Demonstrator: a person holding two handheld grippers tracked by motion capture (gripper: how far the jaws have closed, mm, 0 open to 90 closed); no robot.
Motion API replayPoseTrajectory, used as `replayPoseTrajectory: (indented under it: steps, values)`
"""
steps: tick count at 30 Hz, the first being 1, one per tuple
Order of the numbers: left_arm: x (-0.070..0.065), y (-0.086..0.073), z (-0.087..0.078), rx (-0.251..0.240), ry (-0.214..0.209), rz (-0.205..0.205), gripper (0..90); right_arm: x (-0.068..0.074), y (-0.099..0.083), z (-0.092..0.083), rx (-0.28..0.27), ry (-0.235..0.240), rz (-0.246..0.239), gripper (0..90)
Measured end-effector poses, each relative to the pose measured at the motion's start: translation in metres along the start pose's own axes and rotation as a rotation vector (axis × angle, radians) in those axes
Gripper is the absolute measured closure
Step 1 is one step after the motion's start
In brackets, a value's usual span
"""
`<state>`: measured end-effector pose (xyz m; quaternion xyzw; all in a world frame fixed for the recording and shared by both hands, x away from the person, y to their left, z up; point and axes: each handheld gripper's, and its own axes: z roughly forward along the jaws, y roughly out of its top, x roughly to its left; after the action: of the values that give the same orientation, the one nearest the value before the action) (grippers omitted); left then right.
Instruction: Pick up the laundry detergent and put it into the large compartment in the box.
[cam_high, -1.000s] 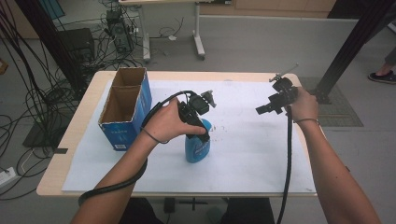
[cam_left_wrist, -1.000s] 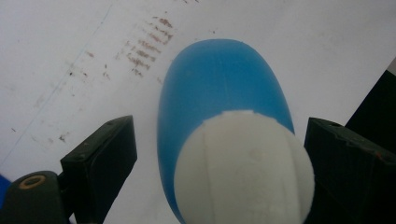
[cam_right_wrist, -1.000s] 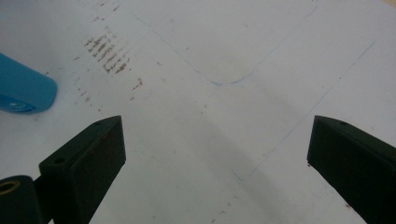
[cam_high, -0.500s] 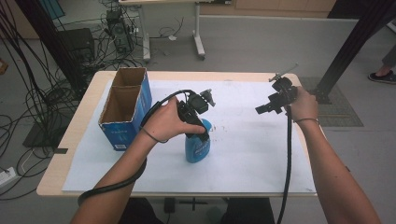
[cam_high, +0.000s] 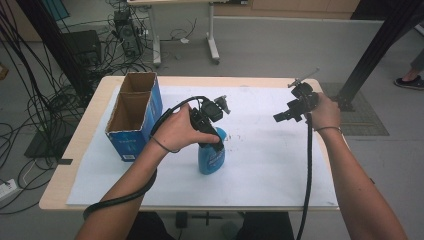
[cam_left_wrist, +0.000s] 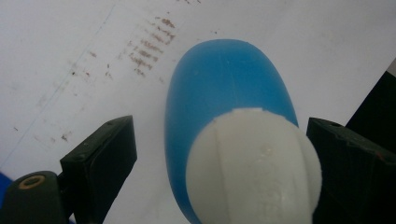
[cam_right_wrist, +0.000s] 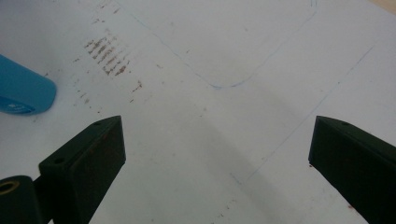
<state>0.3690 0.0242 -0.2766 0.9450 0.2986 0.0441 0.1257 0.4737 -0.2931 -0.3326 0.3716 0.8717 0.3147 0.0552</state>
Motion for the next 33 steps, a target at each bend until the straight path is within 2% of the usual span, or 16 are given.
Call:
replayPoseTrajectory:
  steps: [26,33]
  values:
    - [-0.0001,0.0008,-0.0025,-0.002,0.008,0.000,10.6,0.0005,0.0001,-0.0025,-0.001,-0.006,-0.004,3.8]
    - [-0.0005,0.0010,-0.0018,-0.002,-0.010,-0.001,10.6,0.0011,0.0004,-0.0030,-0.002,-0.007,-0.006,3.8]
